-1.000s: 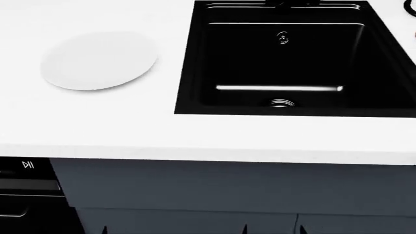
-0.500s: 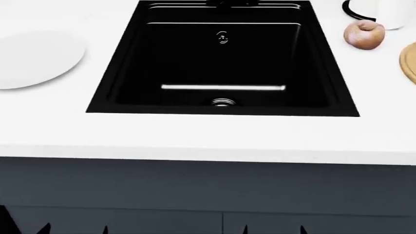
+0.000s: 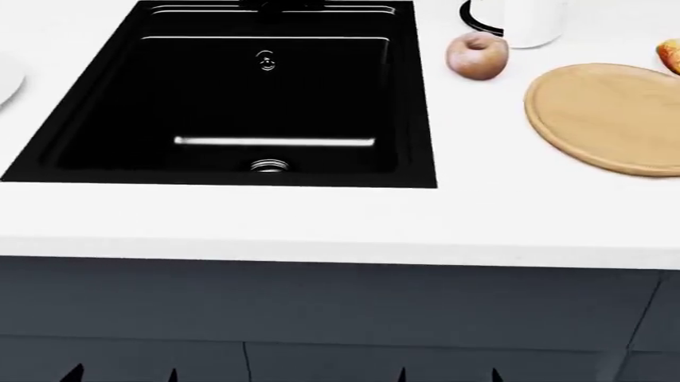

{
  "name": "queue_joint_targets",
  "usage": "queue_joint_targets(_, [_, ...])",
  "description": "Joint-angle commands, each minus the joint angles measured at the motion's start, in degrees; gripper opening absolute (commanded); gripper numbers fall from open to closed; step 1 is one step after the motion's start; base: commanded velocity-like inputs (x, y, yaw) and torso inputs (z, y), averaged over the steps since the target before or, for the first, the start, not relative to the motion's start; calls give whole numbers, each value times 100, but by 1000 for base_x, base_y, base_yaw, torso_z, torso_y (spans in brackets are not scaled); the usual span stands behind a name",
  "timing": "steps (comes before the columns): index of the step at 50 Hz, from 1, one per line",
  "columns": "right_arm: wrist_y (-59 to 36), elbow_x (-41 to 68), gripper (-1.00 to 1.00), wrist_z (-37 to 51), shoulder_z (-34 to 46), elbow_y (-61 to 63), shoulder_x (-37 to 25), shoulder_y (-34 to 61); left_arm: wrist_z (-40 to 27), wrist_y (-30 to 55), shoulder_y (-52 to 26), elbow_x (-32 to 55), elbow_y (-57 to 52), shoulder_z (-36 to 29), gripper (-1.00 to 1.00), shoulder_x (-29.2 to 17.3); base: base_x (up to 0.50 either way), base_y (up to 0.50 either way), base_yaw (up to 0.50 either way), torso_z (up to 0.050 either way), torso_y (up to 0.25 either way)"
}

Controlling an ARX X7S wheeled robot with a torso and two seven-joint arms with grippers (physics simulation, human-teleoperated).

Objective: Place the pastries on the plates.

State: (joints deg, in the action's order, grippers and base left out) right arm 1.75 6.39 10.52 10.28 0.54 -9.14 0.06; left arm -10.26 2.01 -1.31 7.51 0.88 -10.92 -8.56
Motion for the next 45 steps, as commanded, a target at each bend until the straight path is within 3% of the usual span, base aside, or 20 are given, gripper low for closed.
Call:
queue_joint_targets(1, [15, 18, 100, 43, 48, -3, -40, 6, -40, -2, -7, 42, -4, -46, 100, -35, 0, -500, 0, 0, 0])
queue_joint_targets(45, [24, 99, 100, 165, 205, -4, -170, 23, -156, -25, -33, 194, 12, -190, 100, -155, 0, -473, 0, 0, 0])
